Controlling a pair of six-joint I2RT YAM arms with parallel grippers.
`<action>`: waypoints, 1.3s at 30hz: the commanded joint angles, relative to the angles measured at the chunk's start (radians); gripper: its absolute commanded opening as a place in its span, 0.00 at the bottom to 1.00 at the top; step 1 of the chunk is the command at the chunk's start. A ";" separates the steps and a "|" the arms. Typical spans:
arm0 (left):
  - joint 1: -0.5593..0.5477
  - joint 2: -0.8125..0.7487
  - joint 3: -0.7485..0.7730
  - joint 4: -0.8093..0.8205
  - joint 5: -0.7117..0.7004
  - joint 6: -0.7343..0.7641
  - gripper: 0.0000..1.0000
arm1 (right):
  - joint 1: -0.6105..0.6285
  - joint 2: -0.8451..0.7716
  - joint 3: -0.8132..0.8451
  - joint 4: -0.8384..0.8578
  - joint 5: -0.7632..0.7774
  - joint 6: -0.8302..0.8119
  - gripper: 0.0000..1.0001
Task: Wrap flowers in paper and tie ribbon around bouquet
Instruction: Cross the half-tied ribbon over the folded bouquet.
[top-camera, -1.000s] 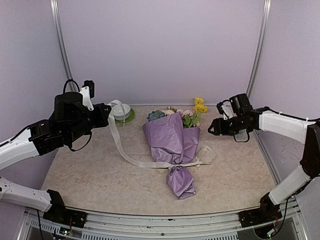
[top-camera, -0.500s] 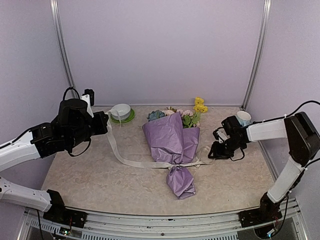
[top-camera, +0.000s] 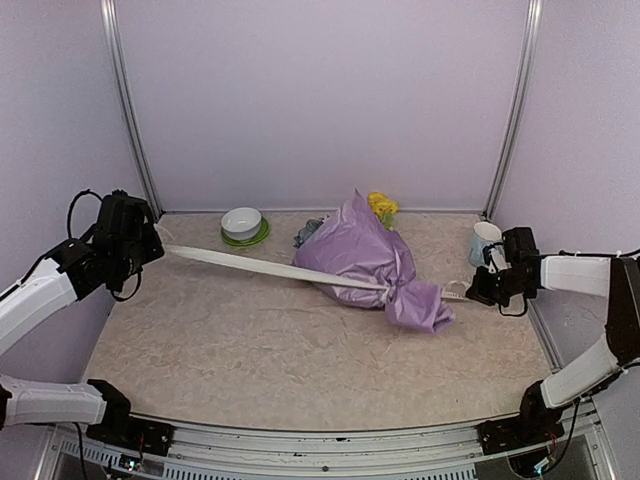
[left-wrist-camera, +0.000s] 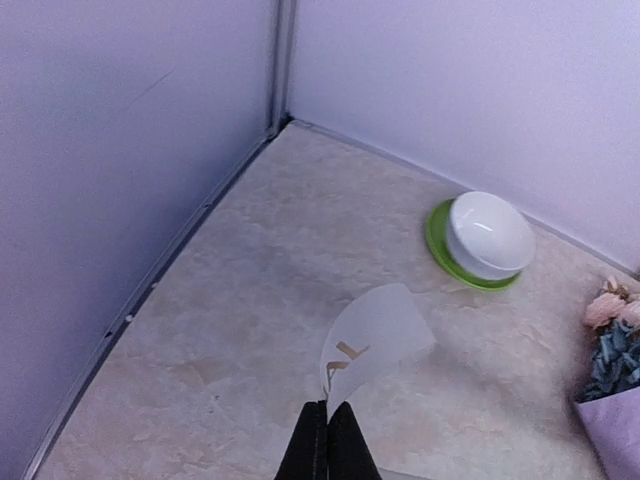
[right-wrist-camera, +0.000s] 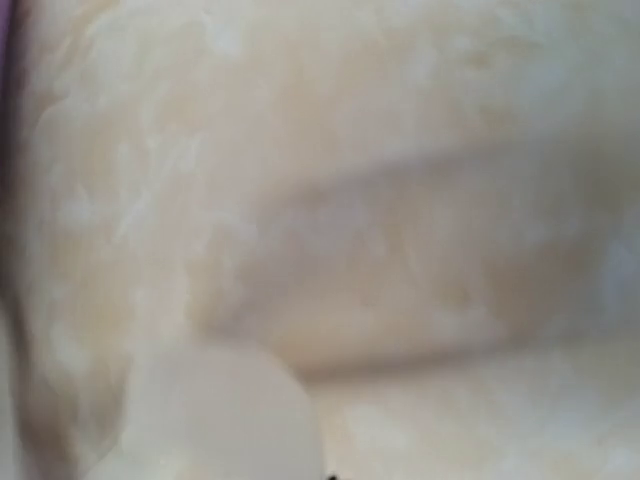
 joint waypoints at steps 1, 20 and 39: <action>0.224 -0.055 -0.091 -0.064 -0.022 0.016 0.00 | -0.108 0.045 -0.090 0.037 -0.115 0.000 0.00; 0.525 -0.144 -0.134 0.059 0.303 0.062 0.00 | -0.109 0.063 -0.089 -0.027 -0.170 -0.079 0.00; -0.617 0.108 0.275 0.551 0.315 0.315 0.00 | 0.547 -0.374 0.150 -0.011 -0.301 -0.119 1.00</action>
